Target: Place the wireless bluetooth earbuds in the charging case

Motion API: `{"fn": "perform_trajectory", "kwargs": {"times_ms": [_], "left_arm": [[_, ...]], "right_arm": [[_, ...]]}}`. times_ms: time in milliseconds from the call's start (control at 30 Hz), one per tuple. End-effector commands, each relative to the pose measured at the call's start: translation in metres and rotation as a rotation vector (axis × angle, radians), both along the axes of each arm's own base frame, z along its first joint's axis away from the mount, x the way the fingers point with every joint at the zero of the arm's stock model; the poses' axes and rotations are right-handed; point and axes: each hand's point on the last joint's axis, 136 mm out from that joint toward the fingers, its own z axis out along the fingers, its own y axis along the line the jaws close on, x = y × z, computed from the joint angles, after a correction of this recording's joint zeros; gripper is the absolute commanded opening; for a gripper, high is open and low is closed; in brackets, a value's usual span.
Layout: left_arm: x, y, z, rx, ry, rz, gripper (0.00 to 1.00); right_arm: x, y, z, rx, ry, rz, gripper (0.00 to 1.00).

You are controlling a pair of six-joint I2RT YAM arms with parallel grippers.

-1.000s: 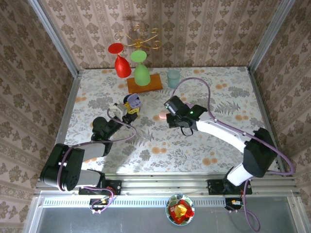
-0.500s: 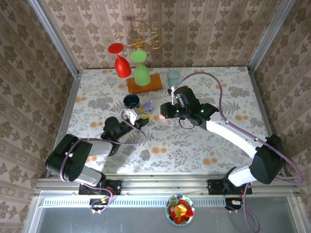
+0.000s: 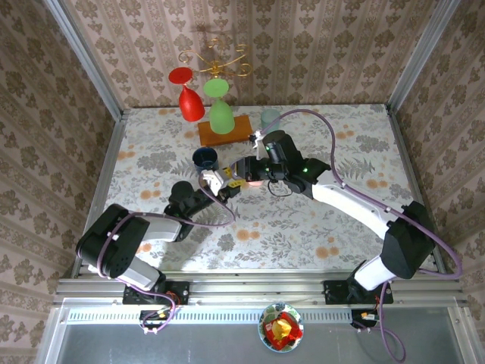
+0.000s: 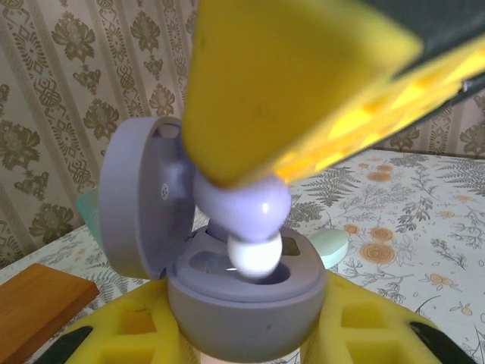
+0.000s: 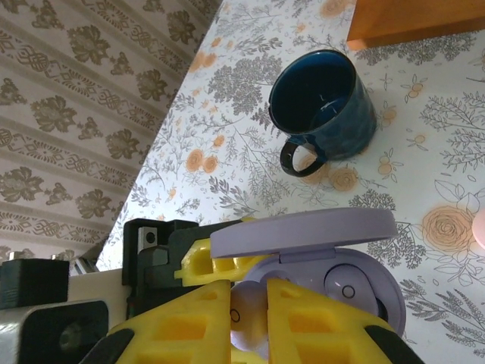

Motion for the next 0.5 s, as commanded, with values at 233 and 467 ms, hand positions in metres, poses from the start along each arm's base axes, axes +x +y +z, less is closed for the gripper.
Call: {"fn": "perform_trajectory", "kwargs": {"times_ms": [233,467], "left_arm": [[0.013,0.000,0.018,-0.031,-0.050,0.058,0.26],[0.009,-0.005,0.029,-0.053,-0.062,0.012,0.26]], "right_arm": [[0.001,0.007,0.002,0.011,0.003,0.012,0.17],[0.006,0.008,-0.013,-0.016,0.030,0.003,0.18]]}}
